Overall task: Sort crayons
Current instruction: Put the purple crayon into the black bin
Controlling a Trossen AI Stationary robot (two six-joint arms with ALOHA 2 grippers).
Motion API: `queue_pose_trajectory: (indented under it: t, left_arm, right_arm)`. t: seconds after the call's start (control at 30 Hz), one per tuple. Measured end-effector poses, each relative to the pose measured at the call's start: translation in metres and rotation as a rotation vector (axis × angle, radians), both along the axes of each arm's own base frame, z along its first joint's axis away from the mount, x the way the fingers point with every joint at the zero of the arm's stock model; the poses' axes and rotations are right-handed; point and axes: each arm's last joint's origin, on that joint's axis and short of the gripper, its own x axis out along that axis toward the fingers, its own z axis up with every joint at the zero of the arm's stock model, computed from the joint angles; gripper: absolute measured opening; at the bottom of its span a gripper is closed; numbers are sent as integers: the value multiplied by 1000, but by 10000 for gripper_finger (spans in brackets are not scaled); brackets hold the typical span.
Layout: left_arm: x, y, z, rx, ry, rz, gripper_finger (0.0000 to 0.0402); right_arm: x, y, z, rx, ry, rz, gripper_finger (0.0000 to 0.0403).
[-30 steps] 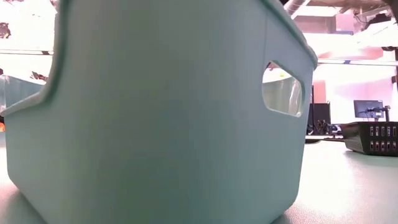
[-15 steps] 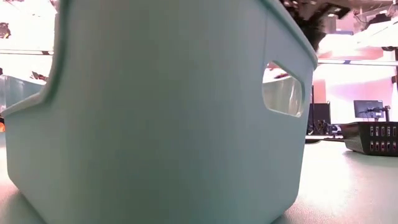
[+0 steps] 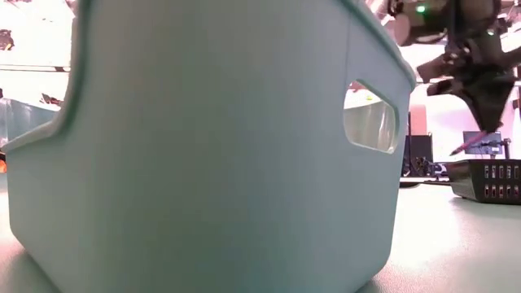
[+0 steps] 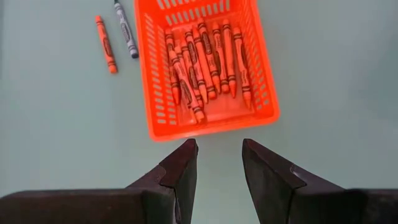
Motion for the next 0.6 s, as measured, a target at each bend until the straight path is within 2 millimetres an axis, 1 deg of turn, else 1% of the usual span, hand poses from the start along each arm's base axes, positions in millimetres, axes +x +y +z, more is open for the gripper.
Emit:
queue_pose_trajectory:
  t: [0.1, 0.17, 0.3, 0.6]
  left_arm:
    - [1, 0, 1, -2, -16, -6, 118]
    - [2, 0, 2, -3, -29, -7, 118]
    - [3, 0, 2, -4, -39, -8, 118]
    - [7, 0, 6, -11, -93, -3, 118]
  right_arm:
    - [-9, 2, -7, -32, 61, 31, 0]
    - [-11, 4, -11, -57, 88, 49, 0]
    - [-7, 7, -14, -75, 99, 81, 0]
    - [4, 19, -26, -71, 197, 171, 0]
